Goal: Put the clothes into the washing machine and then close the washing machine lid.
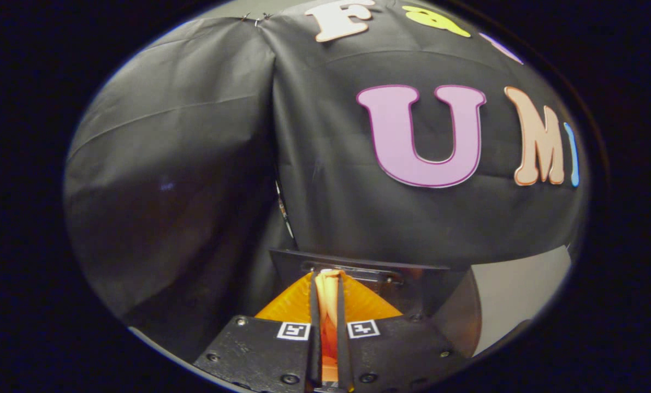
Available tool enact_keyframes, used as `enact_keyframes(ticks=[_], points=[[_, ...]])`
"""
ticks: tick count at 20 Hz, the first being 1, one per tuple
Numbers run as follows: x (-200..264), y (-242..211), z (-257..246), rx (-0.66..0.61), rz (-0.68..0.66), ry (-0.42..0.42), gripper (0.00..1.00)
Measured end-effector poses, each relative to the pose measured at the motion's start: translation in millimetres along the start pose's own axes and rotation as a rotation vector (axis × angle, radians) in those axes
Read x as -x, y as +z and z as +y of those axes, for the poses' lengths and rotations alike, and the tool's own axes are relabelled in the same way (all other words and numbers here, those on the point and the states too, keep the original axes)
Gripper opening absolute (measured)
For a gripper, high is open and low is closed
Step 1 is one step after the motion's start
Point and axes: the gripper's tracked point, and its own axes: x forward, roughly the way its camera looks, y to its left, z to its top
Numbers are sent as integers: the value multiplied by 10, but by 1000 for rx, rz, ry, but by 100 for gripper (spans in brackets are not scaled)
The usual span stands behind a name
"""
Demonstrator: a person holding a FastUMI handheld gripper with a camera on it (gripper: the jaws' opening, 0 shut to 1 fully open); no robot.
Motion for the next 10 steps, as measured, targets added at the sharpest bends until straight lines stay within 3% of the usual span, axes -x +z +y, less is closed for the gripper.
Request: enact_keyframes(ticks=[5,10], points=[[-311,-235,245,-12,41,46,11],[-540,-429,221,76,56,-2,11]])
